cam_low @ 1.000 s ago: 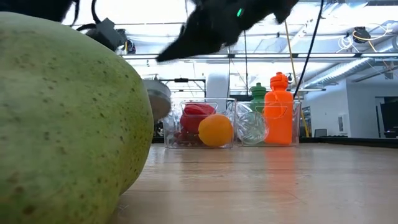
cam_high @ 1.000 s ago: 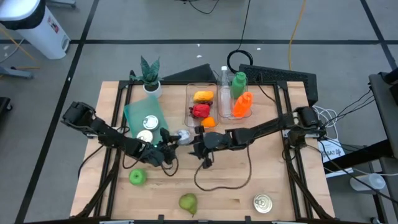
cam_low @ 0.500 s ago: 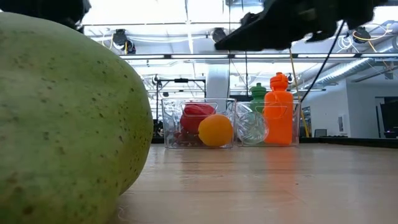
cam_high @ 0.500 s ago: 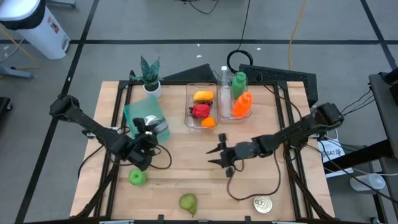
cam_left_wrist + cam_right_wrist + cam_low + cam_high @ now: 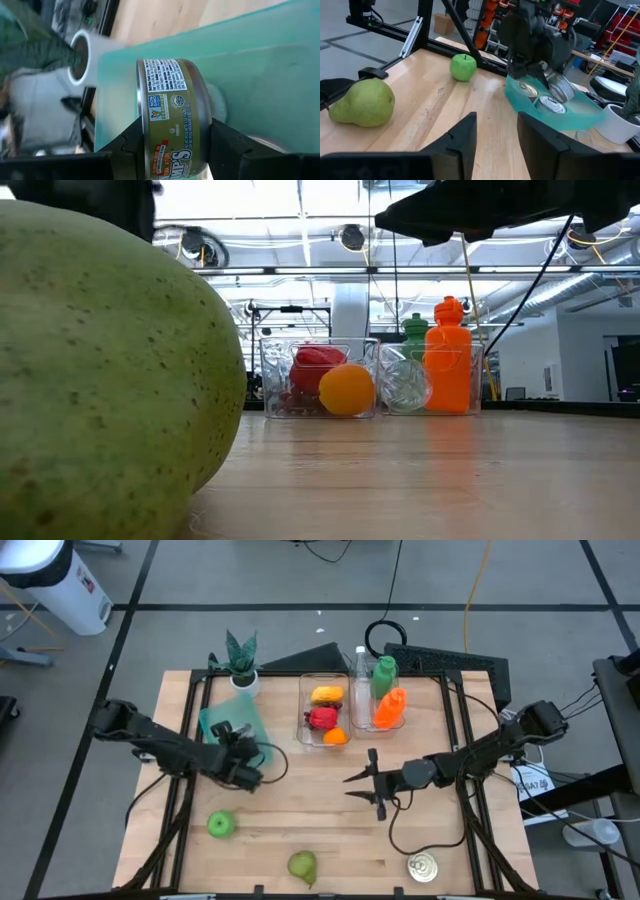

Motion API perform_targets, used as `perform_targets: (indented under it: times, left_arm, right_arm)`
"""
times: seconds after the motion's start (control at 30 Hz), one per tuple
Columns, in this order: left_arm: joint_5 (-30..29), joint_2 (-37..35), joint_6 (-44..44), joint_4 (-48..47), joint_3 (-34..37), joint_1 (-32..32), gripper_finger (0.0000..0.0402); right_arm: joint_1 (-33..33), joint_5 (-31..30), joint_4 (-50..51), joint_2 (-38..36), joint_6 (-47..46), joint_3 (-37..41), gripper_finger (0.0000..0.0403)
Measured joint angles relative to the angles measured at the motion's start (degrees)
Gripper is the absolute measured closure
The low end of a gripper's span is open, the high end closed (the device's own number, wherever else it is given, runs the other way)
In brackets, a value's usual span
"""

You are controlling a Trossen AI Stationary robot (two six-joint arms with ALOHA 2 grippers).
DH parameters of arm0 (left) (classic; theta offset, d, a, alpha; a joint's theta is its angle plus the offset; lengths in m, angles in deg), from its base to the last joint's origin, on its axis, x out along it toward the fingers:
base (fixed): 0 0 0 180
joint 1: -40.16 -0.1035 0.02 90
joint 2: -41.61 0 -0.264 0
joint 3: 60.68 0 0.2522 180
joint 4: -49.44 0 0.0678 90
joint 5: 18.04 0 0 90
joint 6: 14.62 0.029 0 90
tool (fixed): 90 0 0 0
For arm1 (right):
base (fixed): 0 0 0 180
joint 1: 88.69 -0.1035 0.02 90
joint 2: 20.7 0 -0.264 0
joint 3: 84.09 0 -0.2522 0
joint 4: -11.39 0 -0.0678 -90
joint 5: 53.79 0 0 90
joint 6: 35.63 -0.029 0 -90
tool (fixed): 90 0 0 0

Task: Pick & Place Food Item
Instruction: Stack the green tuna can on top of the green tuna can in the bin

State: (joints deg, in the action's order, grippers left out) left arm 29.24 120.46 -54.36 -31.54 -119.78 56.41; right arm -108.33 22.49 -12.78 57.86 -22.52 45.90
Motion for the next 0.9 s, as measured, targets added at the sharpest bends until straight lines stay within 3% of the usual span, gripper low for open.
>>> perform_targets:
  times: [0.37,0.6,0.9]
  left_arm:
    - [1.30,6.62,-0.07,0.31,0.04,-7.99,0.0256]
    - [2.11,8.15,0.45,2.52,-0.13,-9.42,0.0255]
    - [8.07,7.32,2.79,4.03,0.13,-9.37,0.0094]
  right_arm:
    - [0.00,0.00,0.28,0.07,-0.03,0.00,0.0278]
    - [0.00,0.00,0.38,0.07,-0.03,0.00,0.0278]
    - [0.02,0.00,0.32,0.07,-0.03,-0.02,0.0278]
